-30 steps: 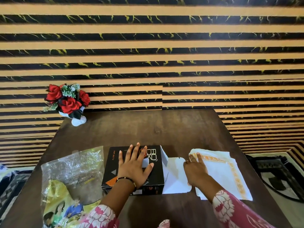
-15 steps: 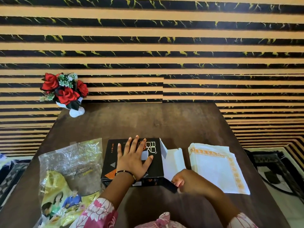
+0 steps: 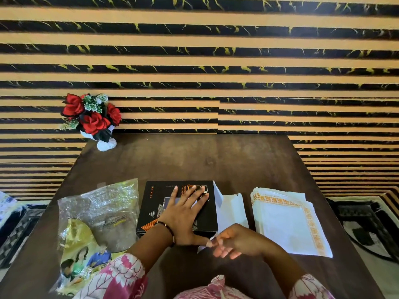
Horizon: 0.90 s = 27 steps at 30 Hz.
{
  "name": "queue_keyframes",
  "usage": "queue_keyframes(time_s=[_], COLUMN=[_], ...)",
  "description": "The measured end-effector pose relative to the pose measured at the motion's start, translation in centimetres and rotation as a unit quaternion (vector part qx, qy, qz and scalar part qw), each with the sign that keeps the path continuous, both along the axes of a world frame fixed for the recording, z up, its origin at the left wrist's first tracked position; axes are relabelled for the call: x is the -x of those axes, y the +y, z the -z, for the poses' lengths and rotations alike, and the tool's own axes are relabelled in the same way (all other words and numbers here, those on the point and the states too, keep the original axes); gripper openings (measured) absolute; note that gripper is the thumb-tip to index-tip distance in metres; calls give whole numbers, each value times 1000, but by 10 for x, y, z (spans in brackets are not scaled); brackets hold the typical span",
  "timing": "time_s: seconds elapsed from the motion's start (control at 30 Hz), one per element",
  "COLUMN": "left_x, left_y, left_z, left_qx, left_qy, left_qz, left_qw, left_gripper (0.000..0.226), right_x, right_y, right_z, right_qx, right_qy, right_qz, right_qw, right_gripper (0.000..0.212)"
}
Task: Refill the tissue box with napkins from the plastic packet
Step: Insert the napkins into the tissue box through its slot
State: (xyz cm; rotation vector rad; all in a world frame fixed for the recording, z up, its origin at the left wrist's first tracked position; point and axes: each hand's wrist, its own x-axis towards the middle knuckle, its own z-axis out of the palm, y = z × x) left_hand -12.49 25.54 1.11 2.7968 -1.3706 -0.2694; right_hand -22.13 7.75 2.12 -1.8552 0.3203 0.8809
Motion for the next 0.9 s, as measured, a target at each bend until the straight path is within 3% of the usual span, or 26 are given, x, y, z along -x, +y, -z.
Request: queue_keyframes(time_s=[0.1,0.23,0.43,0.6,0.9], left_x=[-2,-3,-2,-3,-6], left_y=[0,1,1,0,-1], left_z=[2,3,2,3,3], left_qx=[6,5,2,4,-1], left_qy=[7,3,23,16,42], left_qz=[-2,3,0,-1,-10], left_qw=[1000,1000,1000,1000,999], left_gripper=[122,120,115,113,102], right_x=[-10,-26,-58,-80,-89], right_y=[-10,-13,-20,-10,3], right_z=[-9,-12,-12,-16,-5], right_qx=[-48,-22,-149,-110,-4], right_qy=[67,31,-15,-66,-80], right_qz=[63,134,308,218,191], right_qw=[995,990,940,967,978], right_gripper=[20,19,31,43,30])
